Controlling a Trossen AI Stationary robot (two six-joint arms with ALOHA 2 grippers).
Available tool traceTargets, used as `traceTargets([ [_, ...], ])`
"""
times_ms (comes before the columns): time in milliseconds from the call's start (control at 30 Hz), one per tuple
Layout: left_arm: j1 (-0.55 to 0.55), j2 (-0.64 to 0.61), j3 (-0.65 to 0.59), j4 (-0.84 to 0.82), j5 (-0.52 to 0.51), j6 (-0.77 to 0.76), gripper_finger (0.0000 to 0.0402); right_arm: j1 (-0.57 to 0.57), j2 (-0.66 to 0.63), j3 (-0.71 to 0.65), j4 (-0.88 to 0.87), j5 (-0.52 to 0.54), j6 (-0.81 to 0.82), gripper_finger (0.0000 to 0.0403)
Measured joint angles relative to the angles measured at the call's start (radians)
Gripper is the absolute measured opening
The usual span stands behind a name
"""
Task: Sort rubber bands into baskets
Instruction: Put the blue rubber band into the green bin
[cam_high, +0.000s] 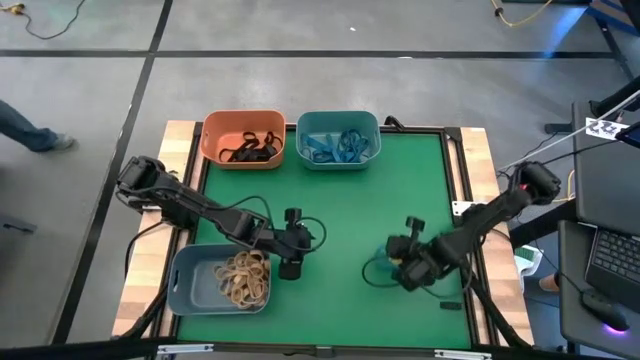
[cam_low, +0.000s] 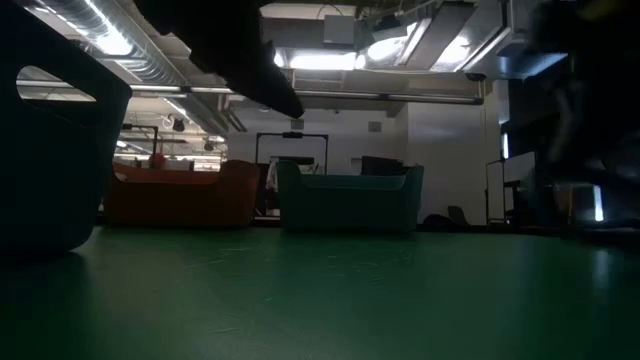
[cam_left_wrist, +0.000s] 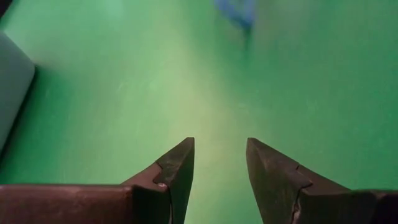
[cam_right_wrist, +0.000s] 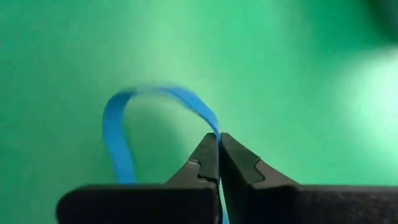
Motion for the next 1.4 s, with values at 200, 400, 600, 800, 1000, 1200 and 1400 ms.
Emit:
traceTargets([
  [200, -0.003, 0.000, -0.063, 0.140, -0.004, -0.011, 0.0143, -0.136, -0.085, 0.000, 0.016, 0.199, -0.168, 0.0002],
  [400, -0.002, 0.000, -0.091, 0.138, -0.010, -0.067, 0.0143, -0.277, -0.108, 0.000, 0.101, 0.290, -0.354, 0.0005],
  [600, -0.002, 0.000, -0.091, 0.137, -0.014, -0.091, 0.0143, -0.414, -0.108, 0.000, 0.261, 0.316, -0.558, 0.0006],
  [800, -0.003, 0.000, -0.091, 0.130, -0.014, -0.112, 0.0143, -0.529, -0.108, 0.000, 0.450, 0.315, -0.775, 0.0007],
  [1000, -0.003, 0.000, -0.091, 0.130, -0.014, -0.120, 0.0143, -0.632, -0.108, 0.000, 0.709, 0.283, -0.967, 0.0007],
  [1200, -0.003, 0.000, -0.091, 0.130, -0.014, -0.120, 0.0143, -0.741, -0.108, 0.001, 0.945, 0.256, -1.114, 0.0007],
  [1400, -0.009, 0.000, -0.091, 0.123, -0.014, -0.114, 0.0143, -0.872, -0.107, 0.001, 0.997, 0.124, -1.133, 0.0007],
])
